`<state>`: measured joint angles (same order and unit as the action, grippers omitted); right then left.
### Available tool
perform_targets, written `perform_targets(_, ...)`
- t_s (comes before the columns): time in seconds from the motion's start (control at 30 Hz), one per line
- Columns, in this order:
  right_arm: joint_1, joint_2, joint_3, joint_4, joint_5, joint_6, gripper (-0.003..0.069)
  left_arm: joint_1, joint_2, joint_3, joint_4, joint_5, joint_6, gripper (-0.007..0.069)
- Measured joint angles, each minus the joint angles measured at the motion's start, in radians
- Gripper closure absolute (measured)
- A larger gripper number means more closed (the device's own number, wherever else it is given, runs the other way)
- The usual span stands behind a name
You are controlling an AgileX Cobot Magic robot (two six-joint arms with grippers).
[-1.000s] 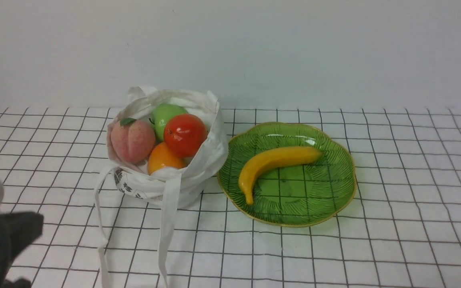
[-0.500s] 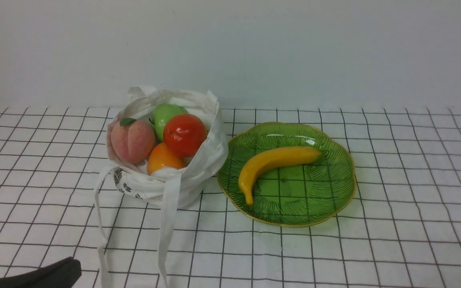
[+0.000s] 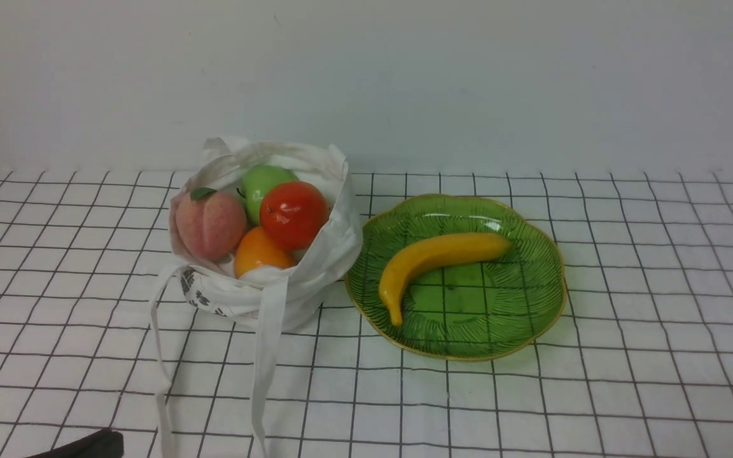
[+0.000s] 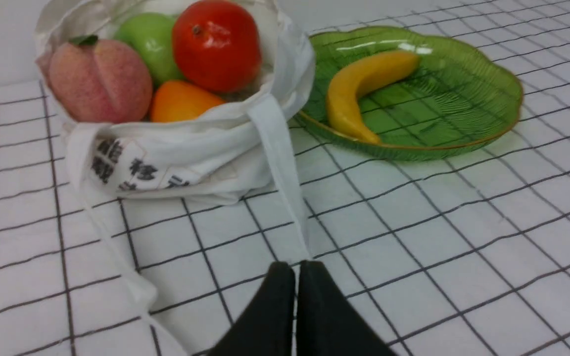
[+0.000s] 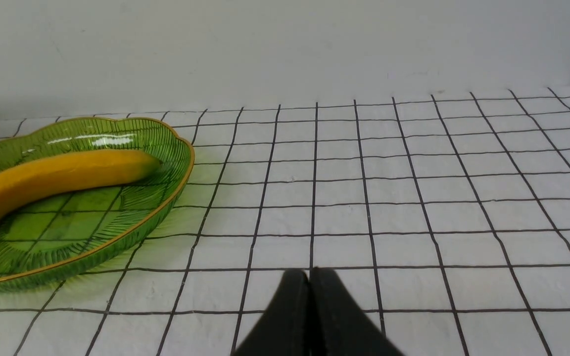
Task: Take the fruit out of the bag on the white checkered tablecloth and place them on the plate.
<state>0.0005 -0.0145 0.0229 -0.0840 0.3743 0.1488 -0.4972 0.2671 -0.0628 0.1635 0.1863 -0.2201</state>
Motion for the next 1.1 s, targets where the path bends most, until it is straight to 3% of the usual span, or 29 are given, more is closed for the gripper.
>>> perform_targets(0.13,0.000,0.000,0.000,0.000,0.000,0.000,0.0673,0.158,-0.047,0.019,-0.186,-0.028,0.211,0.0632)
perform_targets(0.2,0.000,0.000,0.000,0.000,0.000,0.000,0.0673,0.236,-0.062,0.023,-0.217,-0.033,0.272,0.0632)
perform_targets(0.4,0.000,0.000,0.000,0.000,0.000,0.000,0.0673,0.379,-0.120,0.044,-0.201,-0.001,0.279,0.0632)
perform_targets(0.6,0.000,0.000,0.000,0.000,0.000,0.000,0.0673,0.401,-0.197,0.091,-0.164,0.031,0.220,0.0632)
perform_targets(0.83,0.000,0.000,0.000,0.000,0.000,0.000,0.0673,0.401,-0.277,0.091,-0.158,0.178,0.213,0.0632)
perform_targets(1.1,0.000,0.000,0.000,0.000,0.000,0.000,0.0673,0.402,-0.277,0.091,-0.158,0.188,0.213,0.0632)
